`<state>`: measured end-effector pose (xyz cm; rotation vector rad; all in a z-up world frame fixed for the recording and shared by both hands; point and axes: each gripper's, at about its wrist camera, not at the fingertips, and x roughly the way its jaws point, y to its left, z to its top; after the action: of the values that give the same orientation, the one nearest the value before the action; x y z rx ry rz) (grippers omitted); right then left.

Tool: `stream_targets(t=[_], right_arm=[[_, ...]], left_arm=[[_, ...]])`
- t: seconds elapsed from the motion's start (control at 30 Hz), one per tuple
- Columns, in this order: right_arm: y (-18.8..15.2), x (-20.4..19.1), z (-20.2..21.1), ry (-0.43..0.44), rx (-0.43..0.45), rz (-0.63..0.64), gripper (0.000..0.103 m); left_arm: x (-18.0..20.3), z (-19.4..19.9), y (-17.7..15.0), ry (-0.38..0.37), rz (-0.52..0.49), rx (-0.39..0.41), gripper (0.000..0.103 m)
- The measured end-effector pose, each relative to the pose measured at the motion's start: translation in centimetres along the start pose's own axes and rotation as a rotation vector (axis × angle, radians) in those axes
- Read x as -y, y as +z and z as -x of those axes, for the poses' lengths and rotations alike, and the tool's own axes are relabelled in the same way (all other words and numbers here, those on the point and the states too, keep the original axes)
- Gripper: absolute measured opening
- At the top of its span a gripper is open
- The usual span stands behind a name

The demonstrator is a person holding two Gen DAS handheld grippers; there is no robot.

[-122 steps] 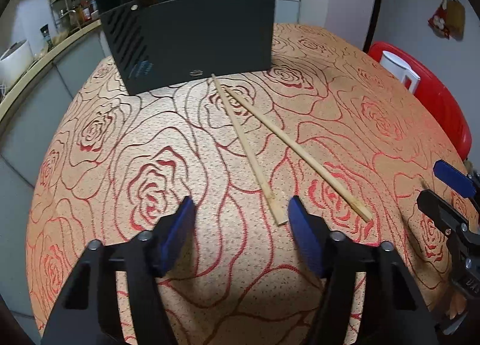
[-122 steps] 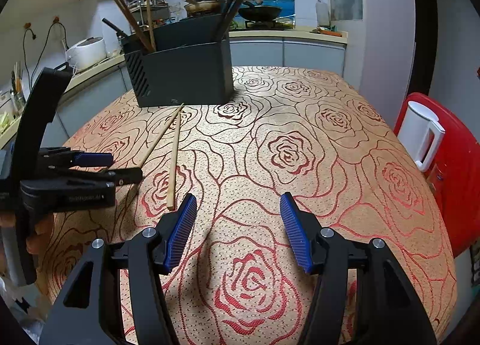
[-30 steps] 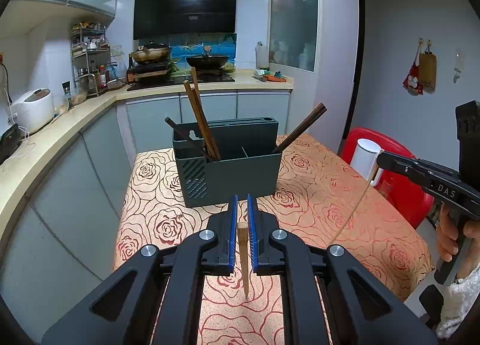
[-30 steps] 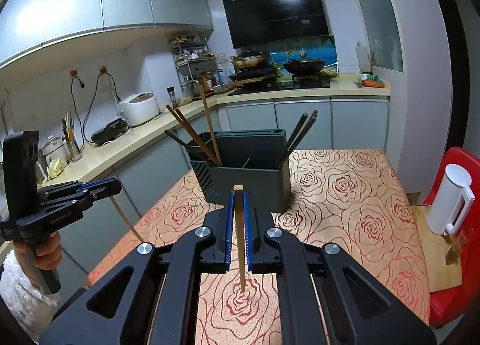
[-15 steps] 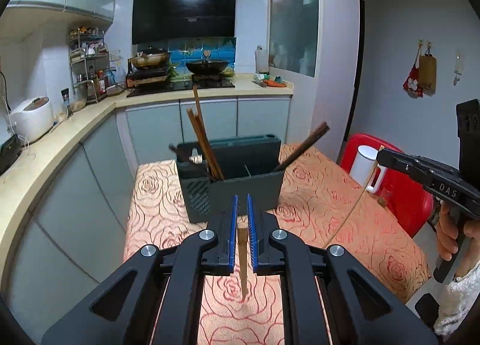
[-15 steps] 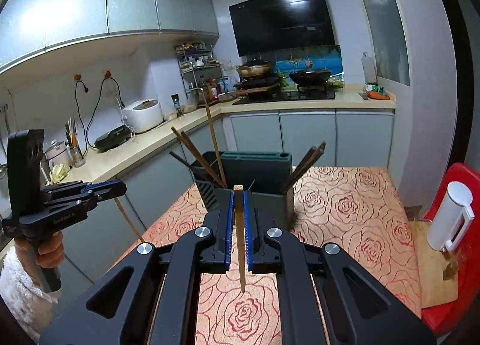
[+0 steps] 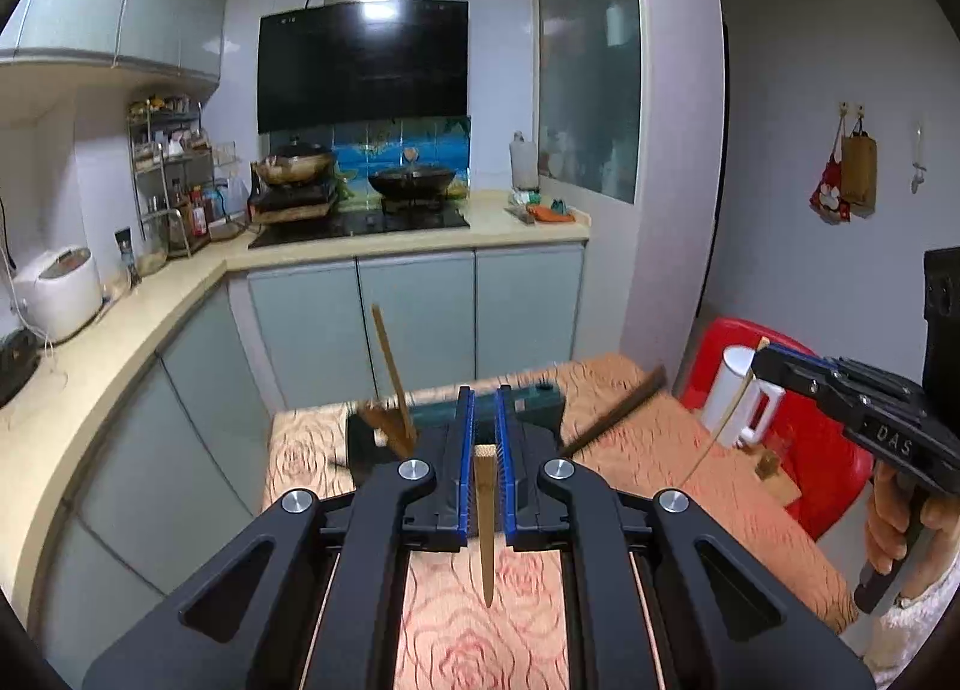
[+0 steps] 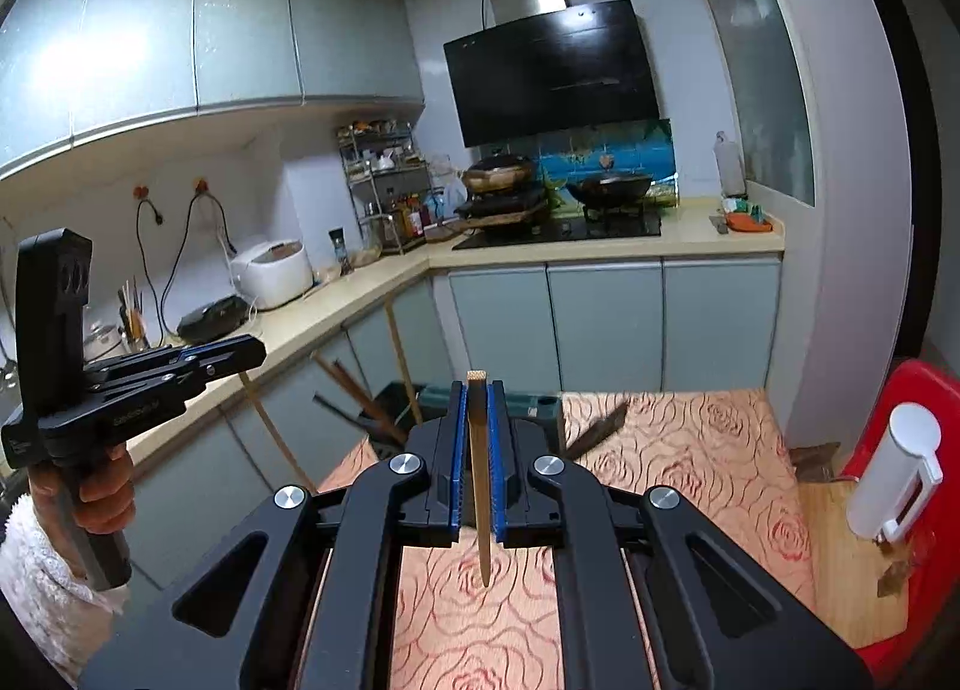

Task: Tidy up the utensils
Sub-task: 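Lift both held chopsticks and carry them over the black utensil holder, then lower both chopsticks into the holder and open both tools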

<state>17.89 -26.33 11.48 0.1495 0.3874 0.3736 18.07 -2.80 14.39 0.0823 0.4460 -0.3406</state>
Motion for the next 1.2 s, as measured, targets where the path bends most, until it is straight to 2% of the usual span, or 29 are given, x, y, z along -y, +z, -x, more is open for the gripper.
stream_targets(t=[0.23,0.4,0.67,0.83,1.07,1.13,1.2], right_arm=[[2.9,0.0,-2.9,-0.014,0.031,0.025,0.007],[4.2,0.5,-5.2,-0.015,0.059,0.021,0.007],[3.3,1.0,-10.3,-0.052,0.039,0.037,0.007],[1.8,1.7,-12.6,-0.064,-0.011,0.026,0.007],[0.7,1.8,-13.3,-0.049,-0.062,0.017,0.011],[0.7,1.7,-13.2,-0.05,-0.067,0.022,0.018],[0.6,1.7,-13.0,-0.058,-0.068,0.008,0.042]], left_arm=[[0.0,-3.2,4.5,0.042,0.016,0.059,0.007],[-0.5,-6.3,5.9,0.068,0.038,0.069,0.007],[-1.3,-11.2,4.4,0.087,0.038,0.014,0.007],[-2.1,-12.8,2.8,0.099,0.042,-0.019,0.007],[-3.0,-13.1,1.9,0.094,0.062,-0.04,0.008],[-3.2,-12.7,2.0,0.093,0.071,-0.037,0.018],[-3.4,-12.2,2.1,0.094,0.081,-0.028,0.043]])
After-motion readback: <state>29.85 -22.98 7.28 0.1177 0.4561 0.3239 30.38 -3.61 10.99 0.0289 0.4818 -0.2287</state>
